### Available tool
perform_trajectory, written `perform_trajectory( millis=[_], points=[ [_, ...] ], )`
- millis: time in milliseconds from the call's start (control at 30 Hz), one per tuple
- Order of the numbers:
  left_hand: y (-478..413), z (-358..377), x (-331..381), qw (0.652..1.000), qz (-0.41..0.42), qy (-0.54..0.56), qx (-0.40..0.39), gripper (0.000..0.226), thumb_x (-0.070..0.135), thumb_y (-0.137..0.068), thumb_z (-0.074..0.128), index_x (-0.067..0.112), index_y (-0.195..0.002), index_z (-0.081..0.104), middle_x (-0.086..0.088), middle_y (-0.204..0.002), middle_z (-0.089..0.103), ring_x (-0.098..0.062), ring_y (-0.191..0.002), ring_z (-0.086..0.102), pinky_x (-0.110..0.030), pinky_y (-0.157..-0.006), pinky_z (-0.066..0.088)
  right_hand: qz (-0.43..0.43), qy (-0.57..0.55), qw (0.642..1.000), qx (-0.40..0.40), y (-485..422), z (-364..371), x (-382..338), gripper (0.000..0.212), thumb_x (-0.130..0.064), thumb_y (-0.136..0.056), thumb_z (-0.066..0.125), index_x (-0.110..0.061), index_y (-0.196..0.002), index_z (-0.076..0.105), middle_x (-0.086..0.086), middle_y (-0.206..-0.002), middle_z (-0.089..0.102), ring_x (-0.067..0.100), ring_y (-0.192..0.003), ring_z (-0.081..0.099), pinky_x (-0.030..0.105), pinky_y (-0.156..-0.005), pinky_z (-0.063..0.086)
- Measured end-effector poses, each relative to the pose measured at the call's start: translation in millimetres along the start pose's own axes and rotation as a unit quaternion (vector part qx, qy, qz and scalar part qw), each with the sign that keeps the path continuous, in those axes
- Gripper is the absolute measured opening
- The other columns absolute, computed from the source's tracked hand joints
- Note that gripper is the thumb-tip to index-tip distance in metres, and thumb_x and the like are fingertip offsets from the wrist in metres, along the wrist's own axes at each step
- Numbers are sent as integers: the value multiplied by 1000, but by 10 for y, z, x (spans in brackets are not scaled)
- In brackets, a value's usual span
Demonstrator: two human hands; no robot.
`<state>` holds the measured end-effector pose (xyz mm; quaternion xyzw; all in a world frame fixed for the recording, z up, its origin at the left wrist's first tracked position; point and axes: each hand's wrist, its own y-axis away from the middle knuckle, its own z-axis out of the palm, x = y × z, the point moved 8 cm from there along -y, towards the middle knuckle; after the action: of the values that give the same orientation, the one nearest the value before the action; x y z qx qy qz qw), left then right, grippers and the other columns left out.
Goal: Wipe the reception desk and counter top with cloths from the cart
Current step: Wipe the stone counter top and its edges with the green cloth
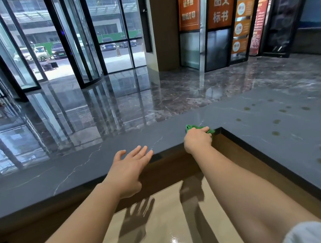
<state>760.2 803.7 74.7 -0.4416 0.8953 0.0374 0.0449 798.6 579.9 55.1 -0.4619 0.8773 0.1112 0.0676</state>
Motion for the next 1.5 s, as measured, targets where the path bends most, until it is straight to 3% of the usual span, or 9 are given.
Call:
perform_trajectory(
  millis=[100, 300, 467, 633, 967, 1067, 1233, 1333, 1500],
  points=[
    [-118, -39, 153, 1000, -4, 5, 1, 91, 7, -83, 53, 31, -154, 1, 8, -162, -4, -8, -148, -8, -43, -118, -5, -55, 93, 994, 1, -94, -59, -104, 53, -6, -95, 42, -3, -147, 36, 31, -154, 24, 48, -141, 23, 50, -96, 42],
    [-345, -80, 340, 999, -39, 18, 7, 91, 7, -83, 54, 33, -154, 2, 9, -162, -2, -8, -148, -7, -42, -118, -5, -234, 156, 960, 5, 40, 16, -501, 50, -11, -97, 43, -5, -146, 32, 26, -155, 20, 43, -140, 26, 51, -106, 39],
    [-579, -104, 527, 998, -60, 31, 5, 91, 6, -83, 53, 32, -154, 3, 9, -162, -1, -8, -148, -5, -42, -118, -4, -350, 196, 916, -24, -258, -37, -307, 61, -1, -95, 44, -20, -151, 27, 11, -158, 22, 31, -146, 19, 51, -108, 38],
    [-815, -136, 836, 997, -63, 50, 7, 91, 4, -84, 52, 32, -154, 2, 9, -162, -2, -8, -148, -6, -41, -118, -5, -334, 232, 911, -62, -773, -310, 259, 74, 10, -94, 34, -27, -156, 16, 6, -164, 8, 29, -149, 14, 49, -113, 31],
    [-908, -164, 1170, 995, -80, 53, -8, 92, 3, -83, 54, 30, -154, 1, 8, -162, -3, -8, -148, -7, -43, -120, -3, -206, 204, 955, -58, -1544, -687, 998, 53, 3, -93, 37, -16, -142, 46, 12, -143, 46, 33, -124, 49, 40, -97, 46],
    [-879, -188, 1234, 995, -86, 58, -6, 92, 2, -83, 53, 30, -154, 1, 8, -162, -3, -8, -148, -7, -44, -120, -2, -237, 184, 953, -32, -1409, -554, 832, 50, 3, -91, 37, -14, -136, 47, 13, -147, 41, 34, -132, 42, 42, -98, 41],
    [-814, -188, 1398, 994, -89, 67, 3, 92, 5, -85, 55, 32, -154, 0, 9, -162, -4, -8, -148, -7, -42, -120, -4, -323, 153, 934, 6, -1023, -308, 602, 65, 2, -91, 40, -15, -151, 24, 16, -158, 22, 33, -145, 21, 46, -117, 21],
    [-749, -181, 1534, 993, -90, 78, 10, 92, 6, -85, 55, 33, -154, -1, 10, -161, -5, -8, -148, -8, -41, -118, -4, -344, 137, 929, -14, -959, -251, 675, 71, 3, -93, 36, -19, -156, 12, 11, -163, 7, 29, -150, 7, 46, -121, 9],
    [-752, -173, 1732, 993, -85, 86, 14, 91, 6, -84, 52, 33, -154, 0, 9, -162, -4, -8, -148, -8, -40, -117, -4, -366, 111, 923, -38, -922, -273, 795, 69, 0, -97, 33, -24, -156, 9, 7, -164, 2, 25, -151, 1, 41, -120, 4]
  ],
)
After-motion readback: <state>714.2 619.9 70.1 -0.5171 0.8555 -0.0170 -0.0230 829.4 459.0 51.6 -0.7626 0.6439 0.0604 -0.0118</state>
